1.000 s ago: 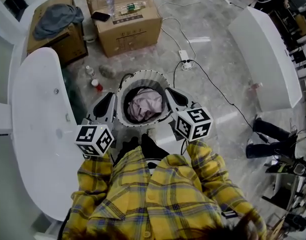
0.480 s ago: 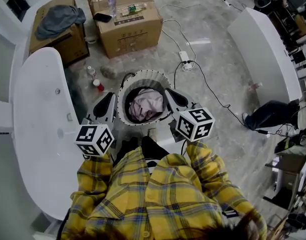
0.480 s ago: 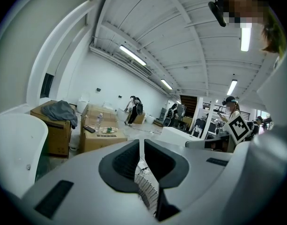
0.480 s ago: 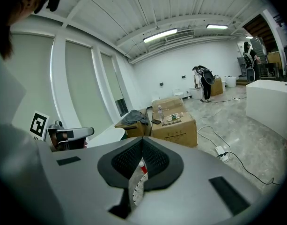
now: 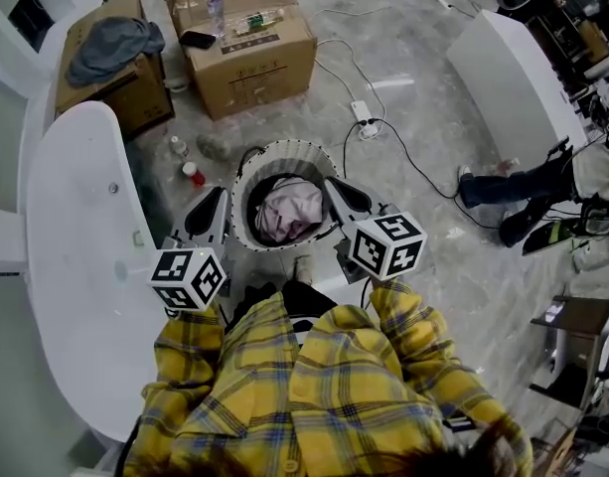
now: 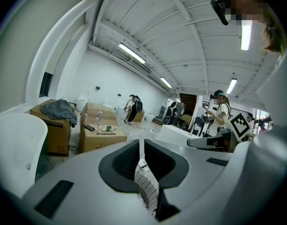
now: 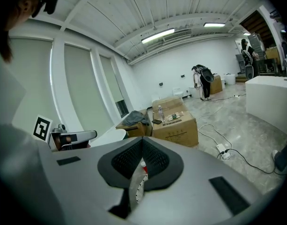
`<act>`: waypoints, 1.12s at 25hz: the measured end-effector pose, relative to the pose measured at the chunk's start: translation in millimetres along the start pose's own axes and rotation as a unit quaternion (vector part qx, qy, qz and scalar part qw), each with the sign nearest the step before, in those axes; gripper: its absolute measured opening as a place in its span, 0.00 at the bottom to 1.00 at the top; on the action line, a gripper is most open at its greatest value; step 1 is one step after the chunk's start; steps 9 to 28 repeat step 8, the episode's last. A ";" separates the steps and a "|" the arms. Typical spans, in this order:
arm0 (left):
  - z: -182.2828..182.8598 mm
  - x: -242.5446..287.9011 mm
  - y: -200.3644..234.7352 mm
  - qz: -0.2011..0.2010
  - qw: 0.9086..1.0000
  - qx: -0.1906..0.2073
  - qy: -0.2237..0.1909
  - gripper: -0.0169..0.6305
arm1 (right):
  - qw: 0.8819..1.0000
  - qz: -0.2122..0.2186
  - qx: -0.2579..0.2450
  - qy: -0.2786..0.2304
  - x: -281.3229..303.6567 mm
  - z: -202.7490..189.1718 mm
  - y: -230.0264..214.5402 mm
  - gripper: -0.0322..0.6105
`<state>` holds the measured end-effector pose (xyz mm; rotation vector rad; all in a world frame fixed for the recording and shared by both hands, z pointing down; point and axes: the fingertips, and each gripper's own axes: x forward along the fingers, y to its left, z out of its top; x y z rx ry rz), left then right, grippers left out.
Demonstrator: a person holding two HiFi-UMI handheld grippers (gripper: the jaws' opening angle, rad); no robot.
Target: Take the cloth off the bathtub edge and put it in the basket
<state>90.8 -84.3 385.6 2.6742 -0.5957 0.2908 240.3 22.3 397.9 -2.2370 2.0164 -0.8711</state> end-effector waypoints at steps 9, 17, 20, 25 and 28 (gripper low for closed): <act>0.4 4.1 -1.0 -0.002 1.000 -0.001 0.017 0.09 | 1.000 -0.001 0.026 -0.015 -6.7 2.4 -0.8 0.09; 0.4 4.1 -1.0 -0.002 1.000 -0.001 0.017 0.09 | 1.000 -0.001 0.026 -0.015 -6.7 2.4 -0.8 0.09; 0.4 4.1 -1.0 -0.002 1.000 -0.001 0.017 0.09 | 1.000 -0.001 0.026 -0.015 -6.7 2.4 -0.8 0.09; 0.4 4.1 -1.0 -0.002 1.000 -0.001 0.017 0.09 | 1.000 -0.001 0.026 -0.015 -6.7 2.4 -0.8 0.09; 0.4 4.1 -1.0 -0.002 1.000 -0.001 0.017 0.09 | 1.000 -0.001 0.026 -0.015 -6.7 2.4 -0.8 0.09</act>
